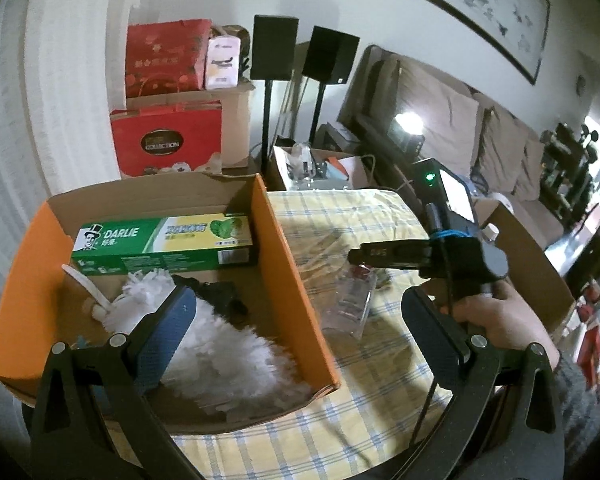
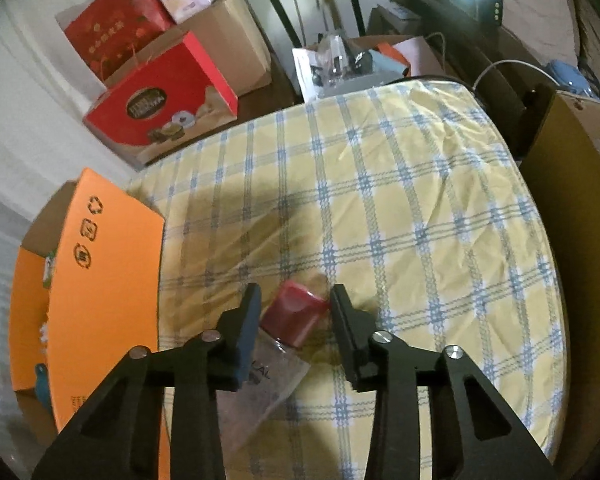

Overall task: Organize objects
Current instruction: 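Grasp the bottle's pink cap with the right gripper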

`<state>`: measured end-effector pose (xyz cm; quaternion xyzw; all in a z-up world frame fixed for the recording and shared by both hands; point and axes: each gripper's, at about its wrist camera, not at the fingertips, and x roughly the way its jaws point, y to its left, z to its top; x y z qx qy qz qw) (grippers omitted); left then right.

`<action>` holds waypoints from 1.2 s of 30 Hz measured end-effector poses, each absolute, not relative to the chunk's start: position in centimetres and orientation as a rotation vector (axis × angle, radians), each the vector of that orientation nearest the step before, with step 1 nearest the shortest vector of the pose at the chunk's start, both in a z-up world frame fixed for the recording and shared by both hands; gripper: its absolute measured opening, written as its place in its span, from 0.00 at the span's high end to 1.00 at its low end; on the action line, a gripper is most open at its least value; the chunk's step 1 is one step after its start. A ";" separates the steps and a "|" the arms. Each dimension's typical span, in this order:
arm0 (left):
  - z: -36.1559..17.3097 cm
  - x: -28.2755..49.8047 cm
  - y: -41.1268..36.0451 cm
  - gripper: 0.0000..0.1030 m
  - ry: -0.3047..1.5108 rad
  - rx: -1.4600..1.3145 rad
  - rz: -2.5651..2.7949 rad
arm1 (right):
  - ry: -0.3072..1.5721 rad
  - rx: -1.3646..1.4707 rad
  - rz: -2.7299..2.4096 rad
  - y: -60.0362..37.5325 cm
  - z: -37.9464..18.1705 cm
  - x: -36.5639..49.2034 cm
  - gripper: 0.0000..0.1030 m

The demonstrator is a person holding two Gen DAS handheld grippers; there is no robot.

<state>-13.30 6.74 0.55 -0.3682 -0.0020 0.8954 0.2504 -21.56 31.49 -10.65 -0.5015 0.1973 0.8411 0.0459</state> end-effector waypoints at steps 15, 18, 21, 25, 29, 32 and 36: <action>0.1 -11.9 9.9 0.01 -0.005 -1.069 2.306 | 0.409 -1.639 2.580 34.0 -11.3 -15.6 0.82; 0.0 -11.7 9.5 0.01 -0.053 -1.094 2.296 | 0.416 -1.586 2.637 34.3 -10.1 -13.3 0.82; 0.0 -11.8 9.1 0.01 -0.090 -1.118 2.301 | 0.405 -1.530 2.726 34.0 -8.7 -11.7 0.82; 0.2 -12.2 8.6 0.01 -0.108 -1.135 2.328 | 0.302 -1.539 2.809 32.2 -8.6 -11.6 0.82; 0.4 -12.2 8.4 0.01 -0.121 -1.143 2.330 | 0.249 -1.569 2.859 31.1 -9.3 -12.2 0.79; 0.5 -12.2 8.3 0.01 -0.120 -1.143 2.336 | 0.178 -1.580 2.902 30.5 -9.3 -12.6 0.73; 0.5 -12.1 8.2 0.01 -0.130 -1.144 2.336 | 0.130 -1.624 2.943 29.8 -9.4 -12.5 0.62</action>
